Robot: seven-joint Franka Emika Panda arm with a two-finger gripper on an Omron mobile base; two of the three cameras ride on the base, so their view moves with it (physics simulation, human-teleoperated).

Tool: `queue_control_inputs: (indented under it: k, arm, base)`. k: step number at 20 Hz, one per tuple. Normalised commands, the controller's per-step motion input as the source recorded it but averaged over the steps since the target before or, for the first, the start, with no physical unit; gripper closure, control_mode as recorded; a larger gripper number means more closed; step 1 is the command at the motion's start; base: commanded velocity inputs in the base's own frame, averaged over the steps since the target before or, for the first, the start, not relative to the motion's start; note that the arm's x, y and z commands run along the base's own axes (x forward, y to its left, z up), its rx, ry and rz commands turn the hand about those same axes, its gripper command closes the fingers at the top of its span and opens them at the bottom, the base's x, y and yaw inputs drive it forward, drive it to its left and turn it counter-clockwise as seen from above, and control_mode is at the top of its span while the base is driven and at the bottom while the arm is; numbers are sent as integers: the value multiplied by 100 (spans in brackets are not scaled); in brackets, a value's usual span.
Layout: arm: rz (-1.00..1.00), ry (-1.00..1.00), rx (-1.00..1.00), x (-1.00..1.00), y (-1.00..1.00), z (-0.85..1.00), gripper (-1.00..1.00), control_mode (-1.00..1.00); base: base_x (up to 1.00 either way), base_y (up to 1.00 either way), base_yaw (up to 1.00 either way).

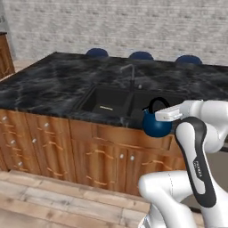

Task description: Open the cabinet, pick the kettle from the cabinet, and place it in the sink.

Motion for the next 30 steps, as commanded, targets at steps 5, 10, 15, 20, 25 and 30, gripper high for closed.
queue_control_inputs:
  k: [5,10,15,20,25,30]
  arm:
    - [0,0,0,0,0,0,100,100]
    - [0,0,0,0,0,0,100,100]
    - [0,0,0,0,0,0,100,100]
    - [0,0,0,0,0,0,100,100]
    - [0,0,0,0,0,0,100,100]
    - [0,0,0,0,0,0,100,100]
  base:
    - [45,35,-29]
    - [44,35,-28]
    - [40,41,-18]
    - [39,41,-16]
    - [39,39,-21]
    - [39,38,-23]
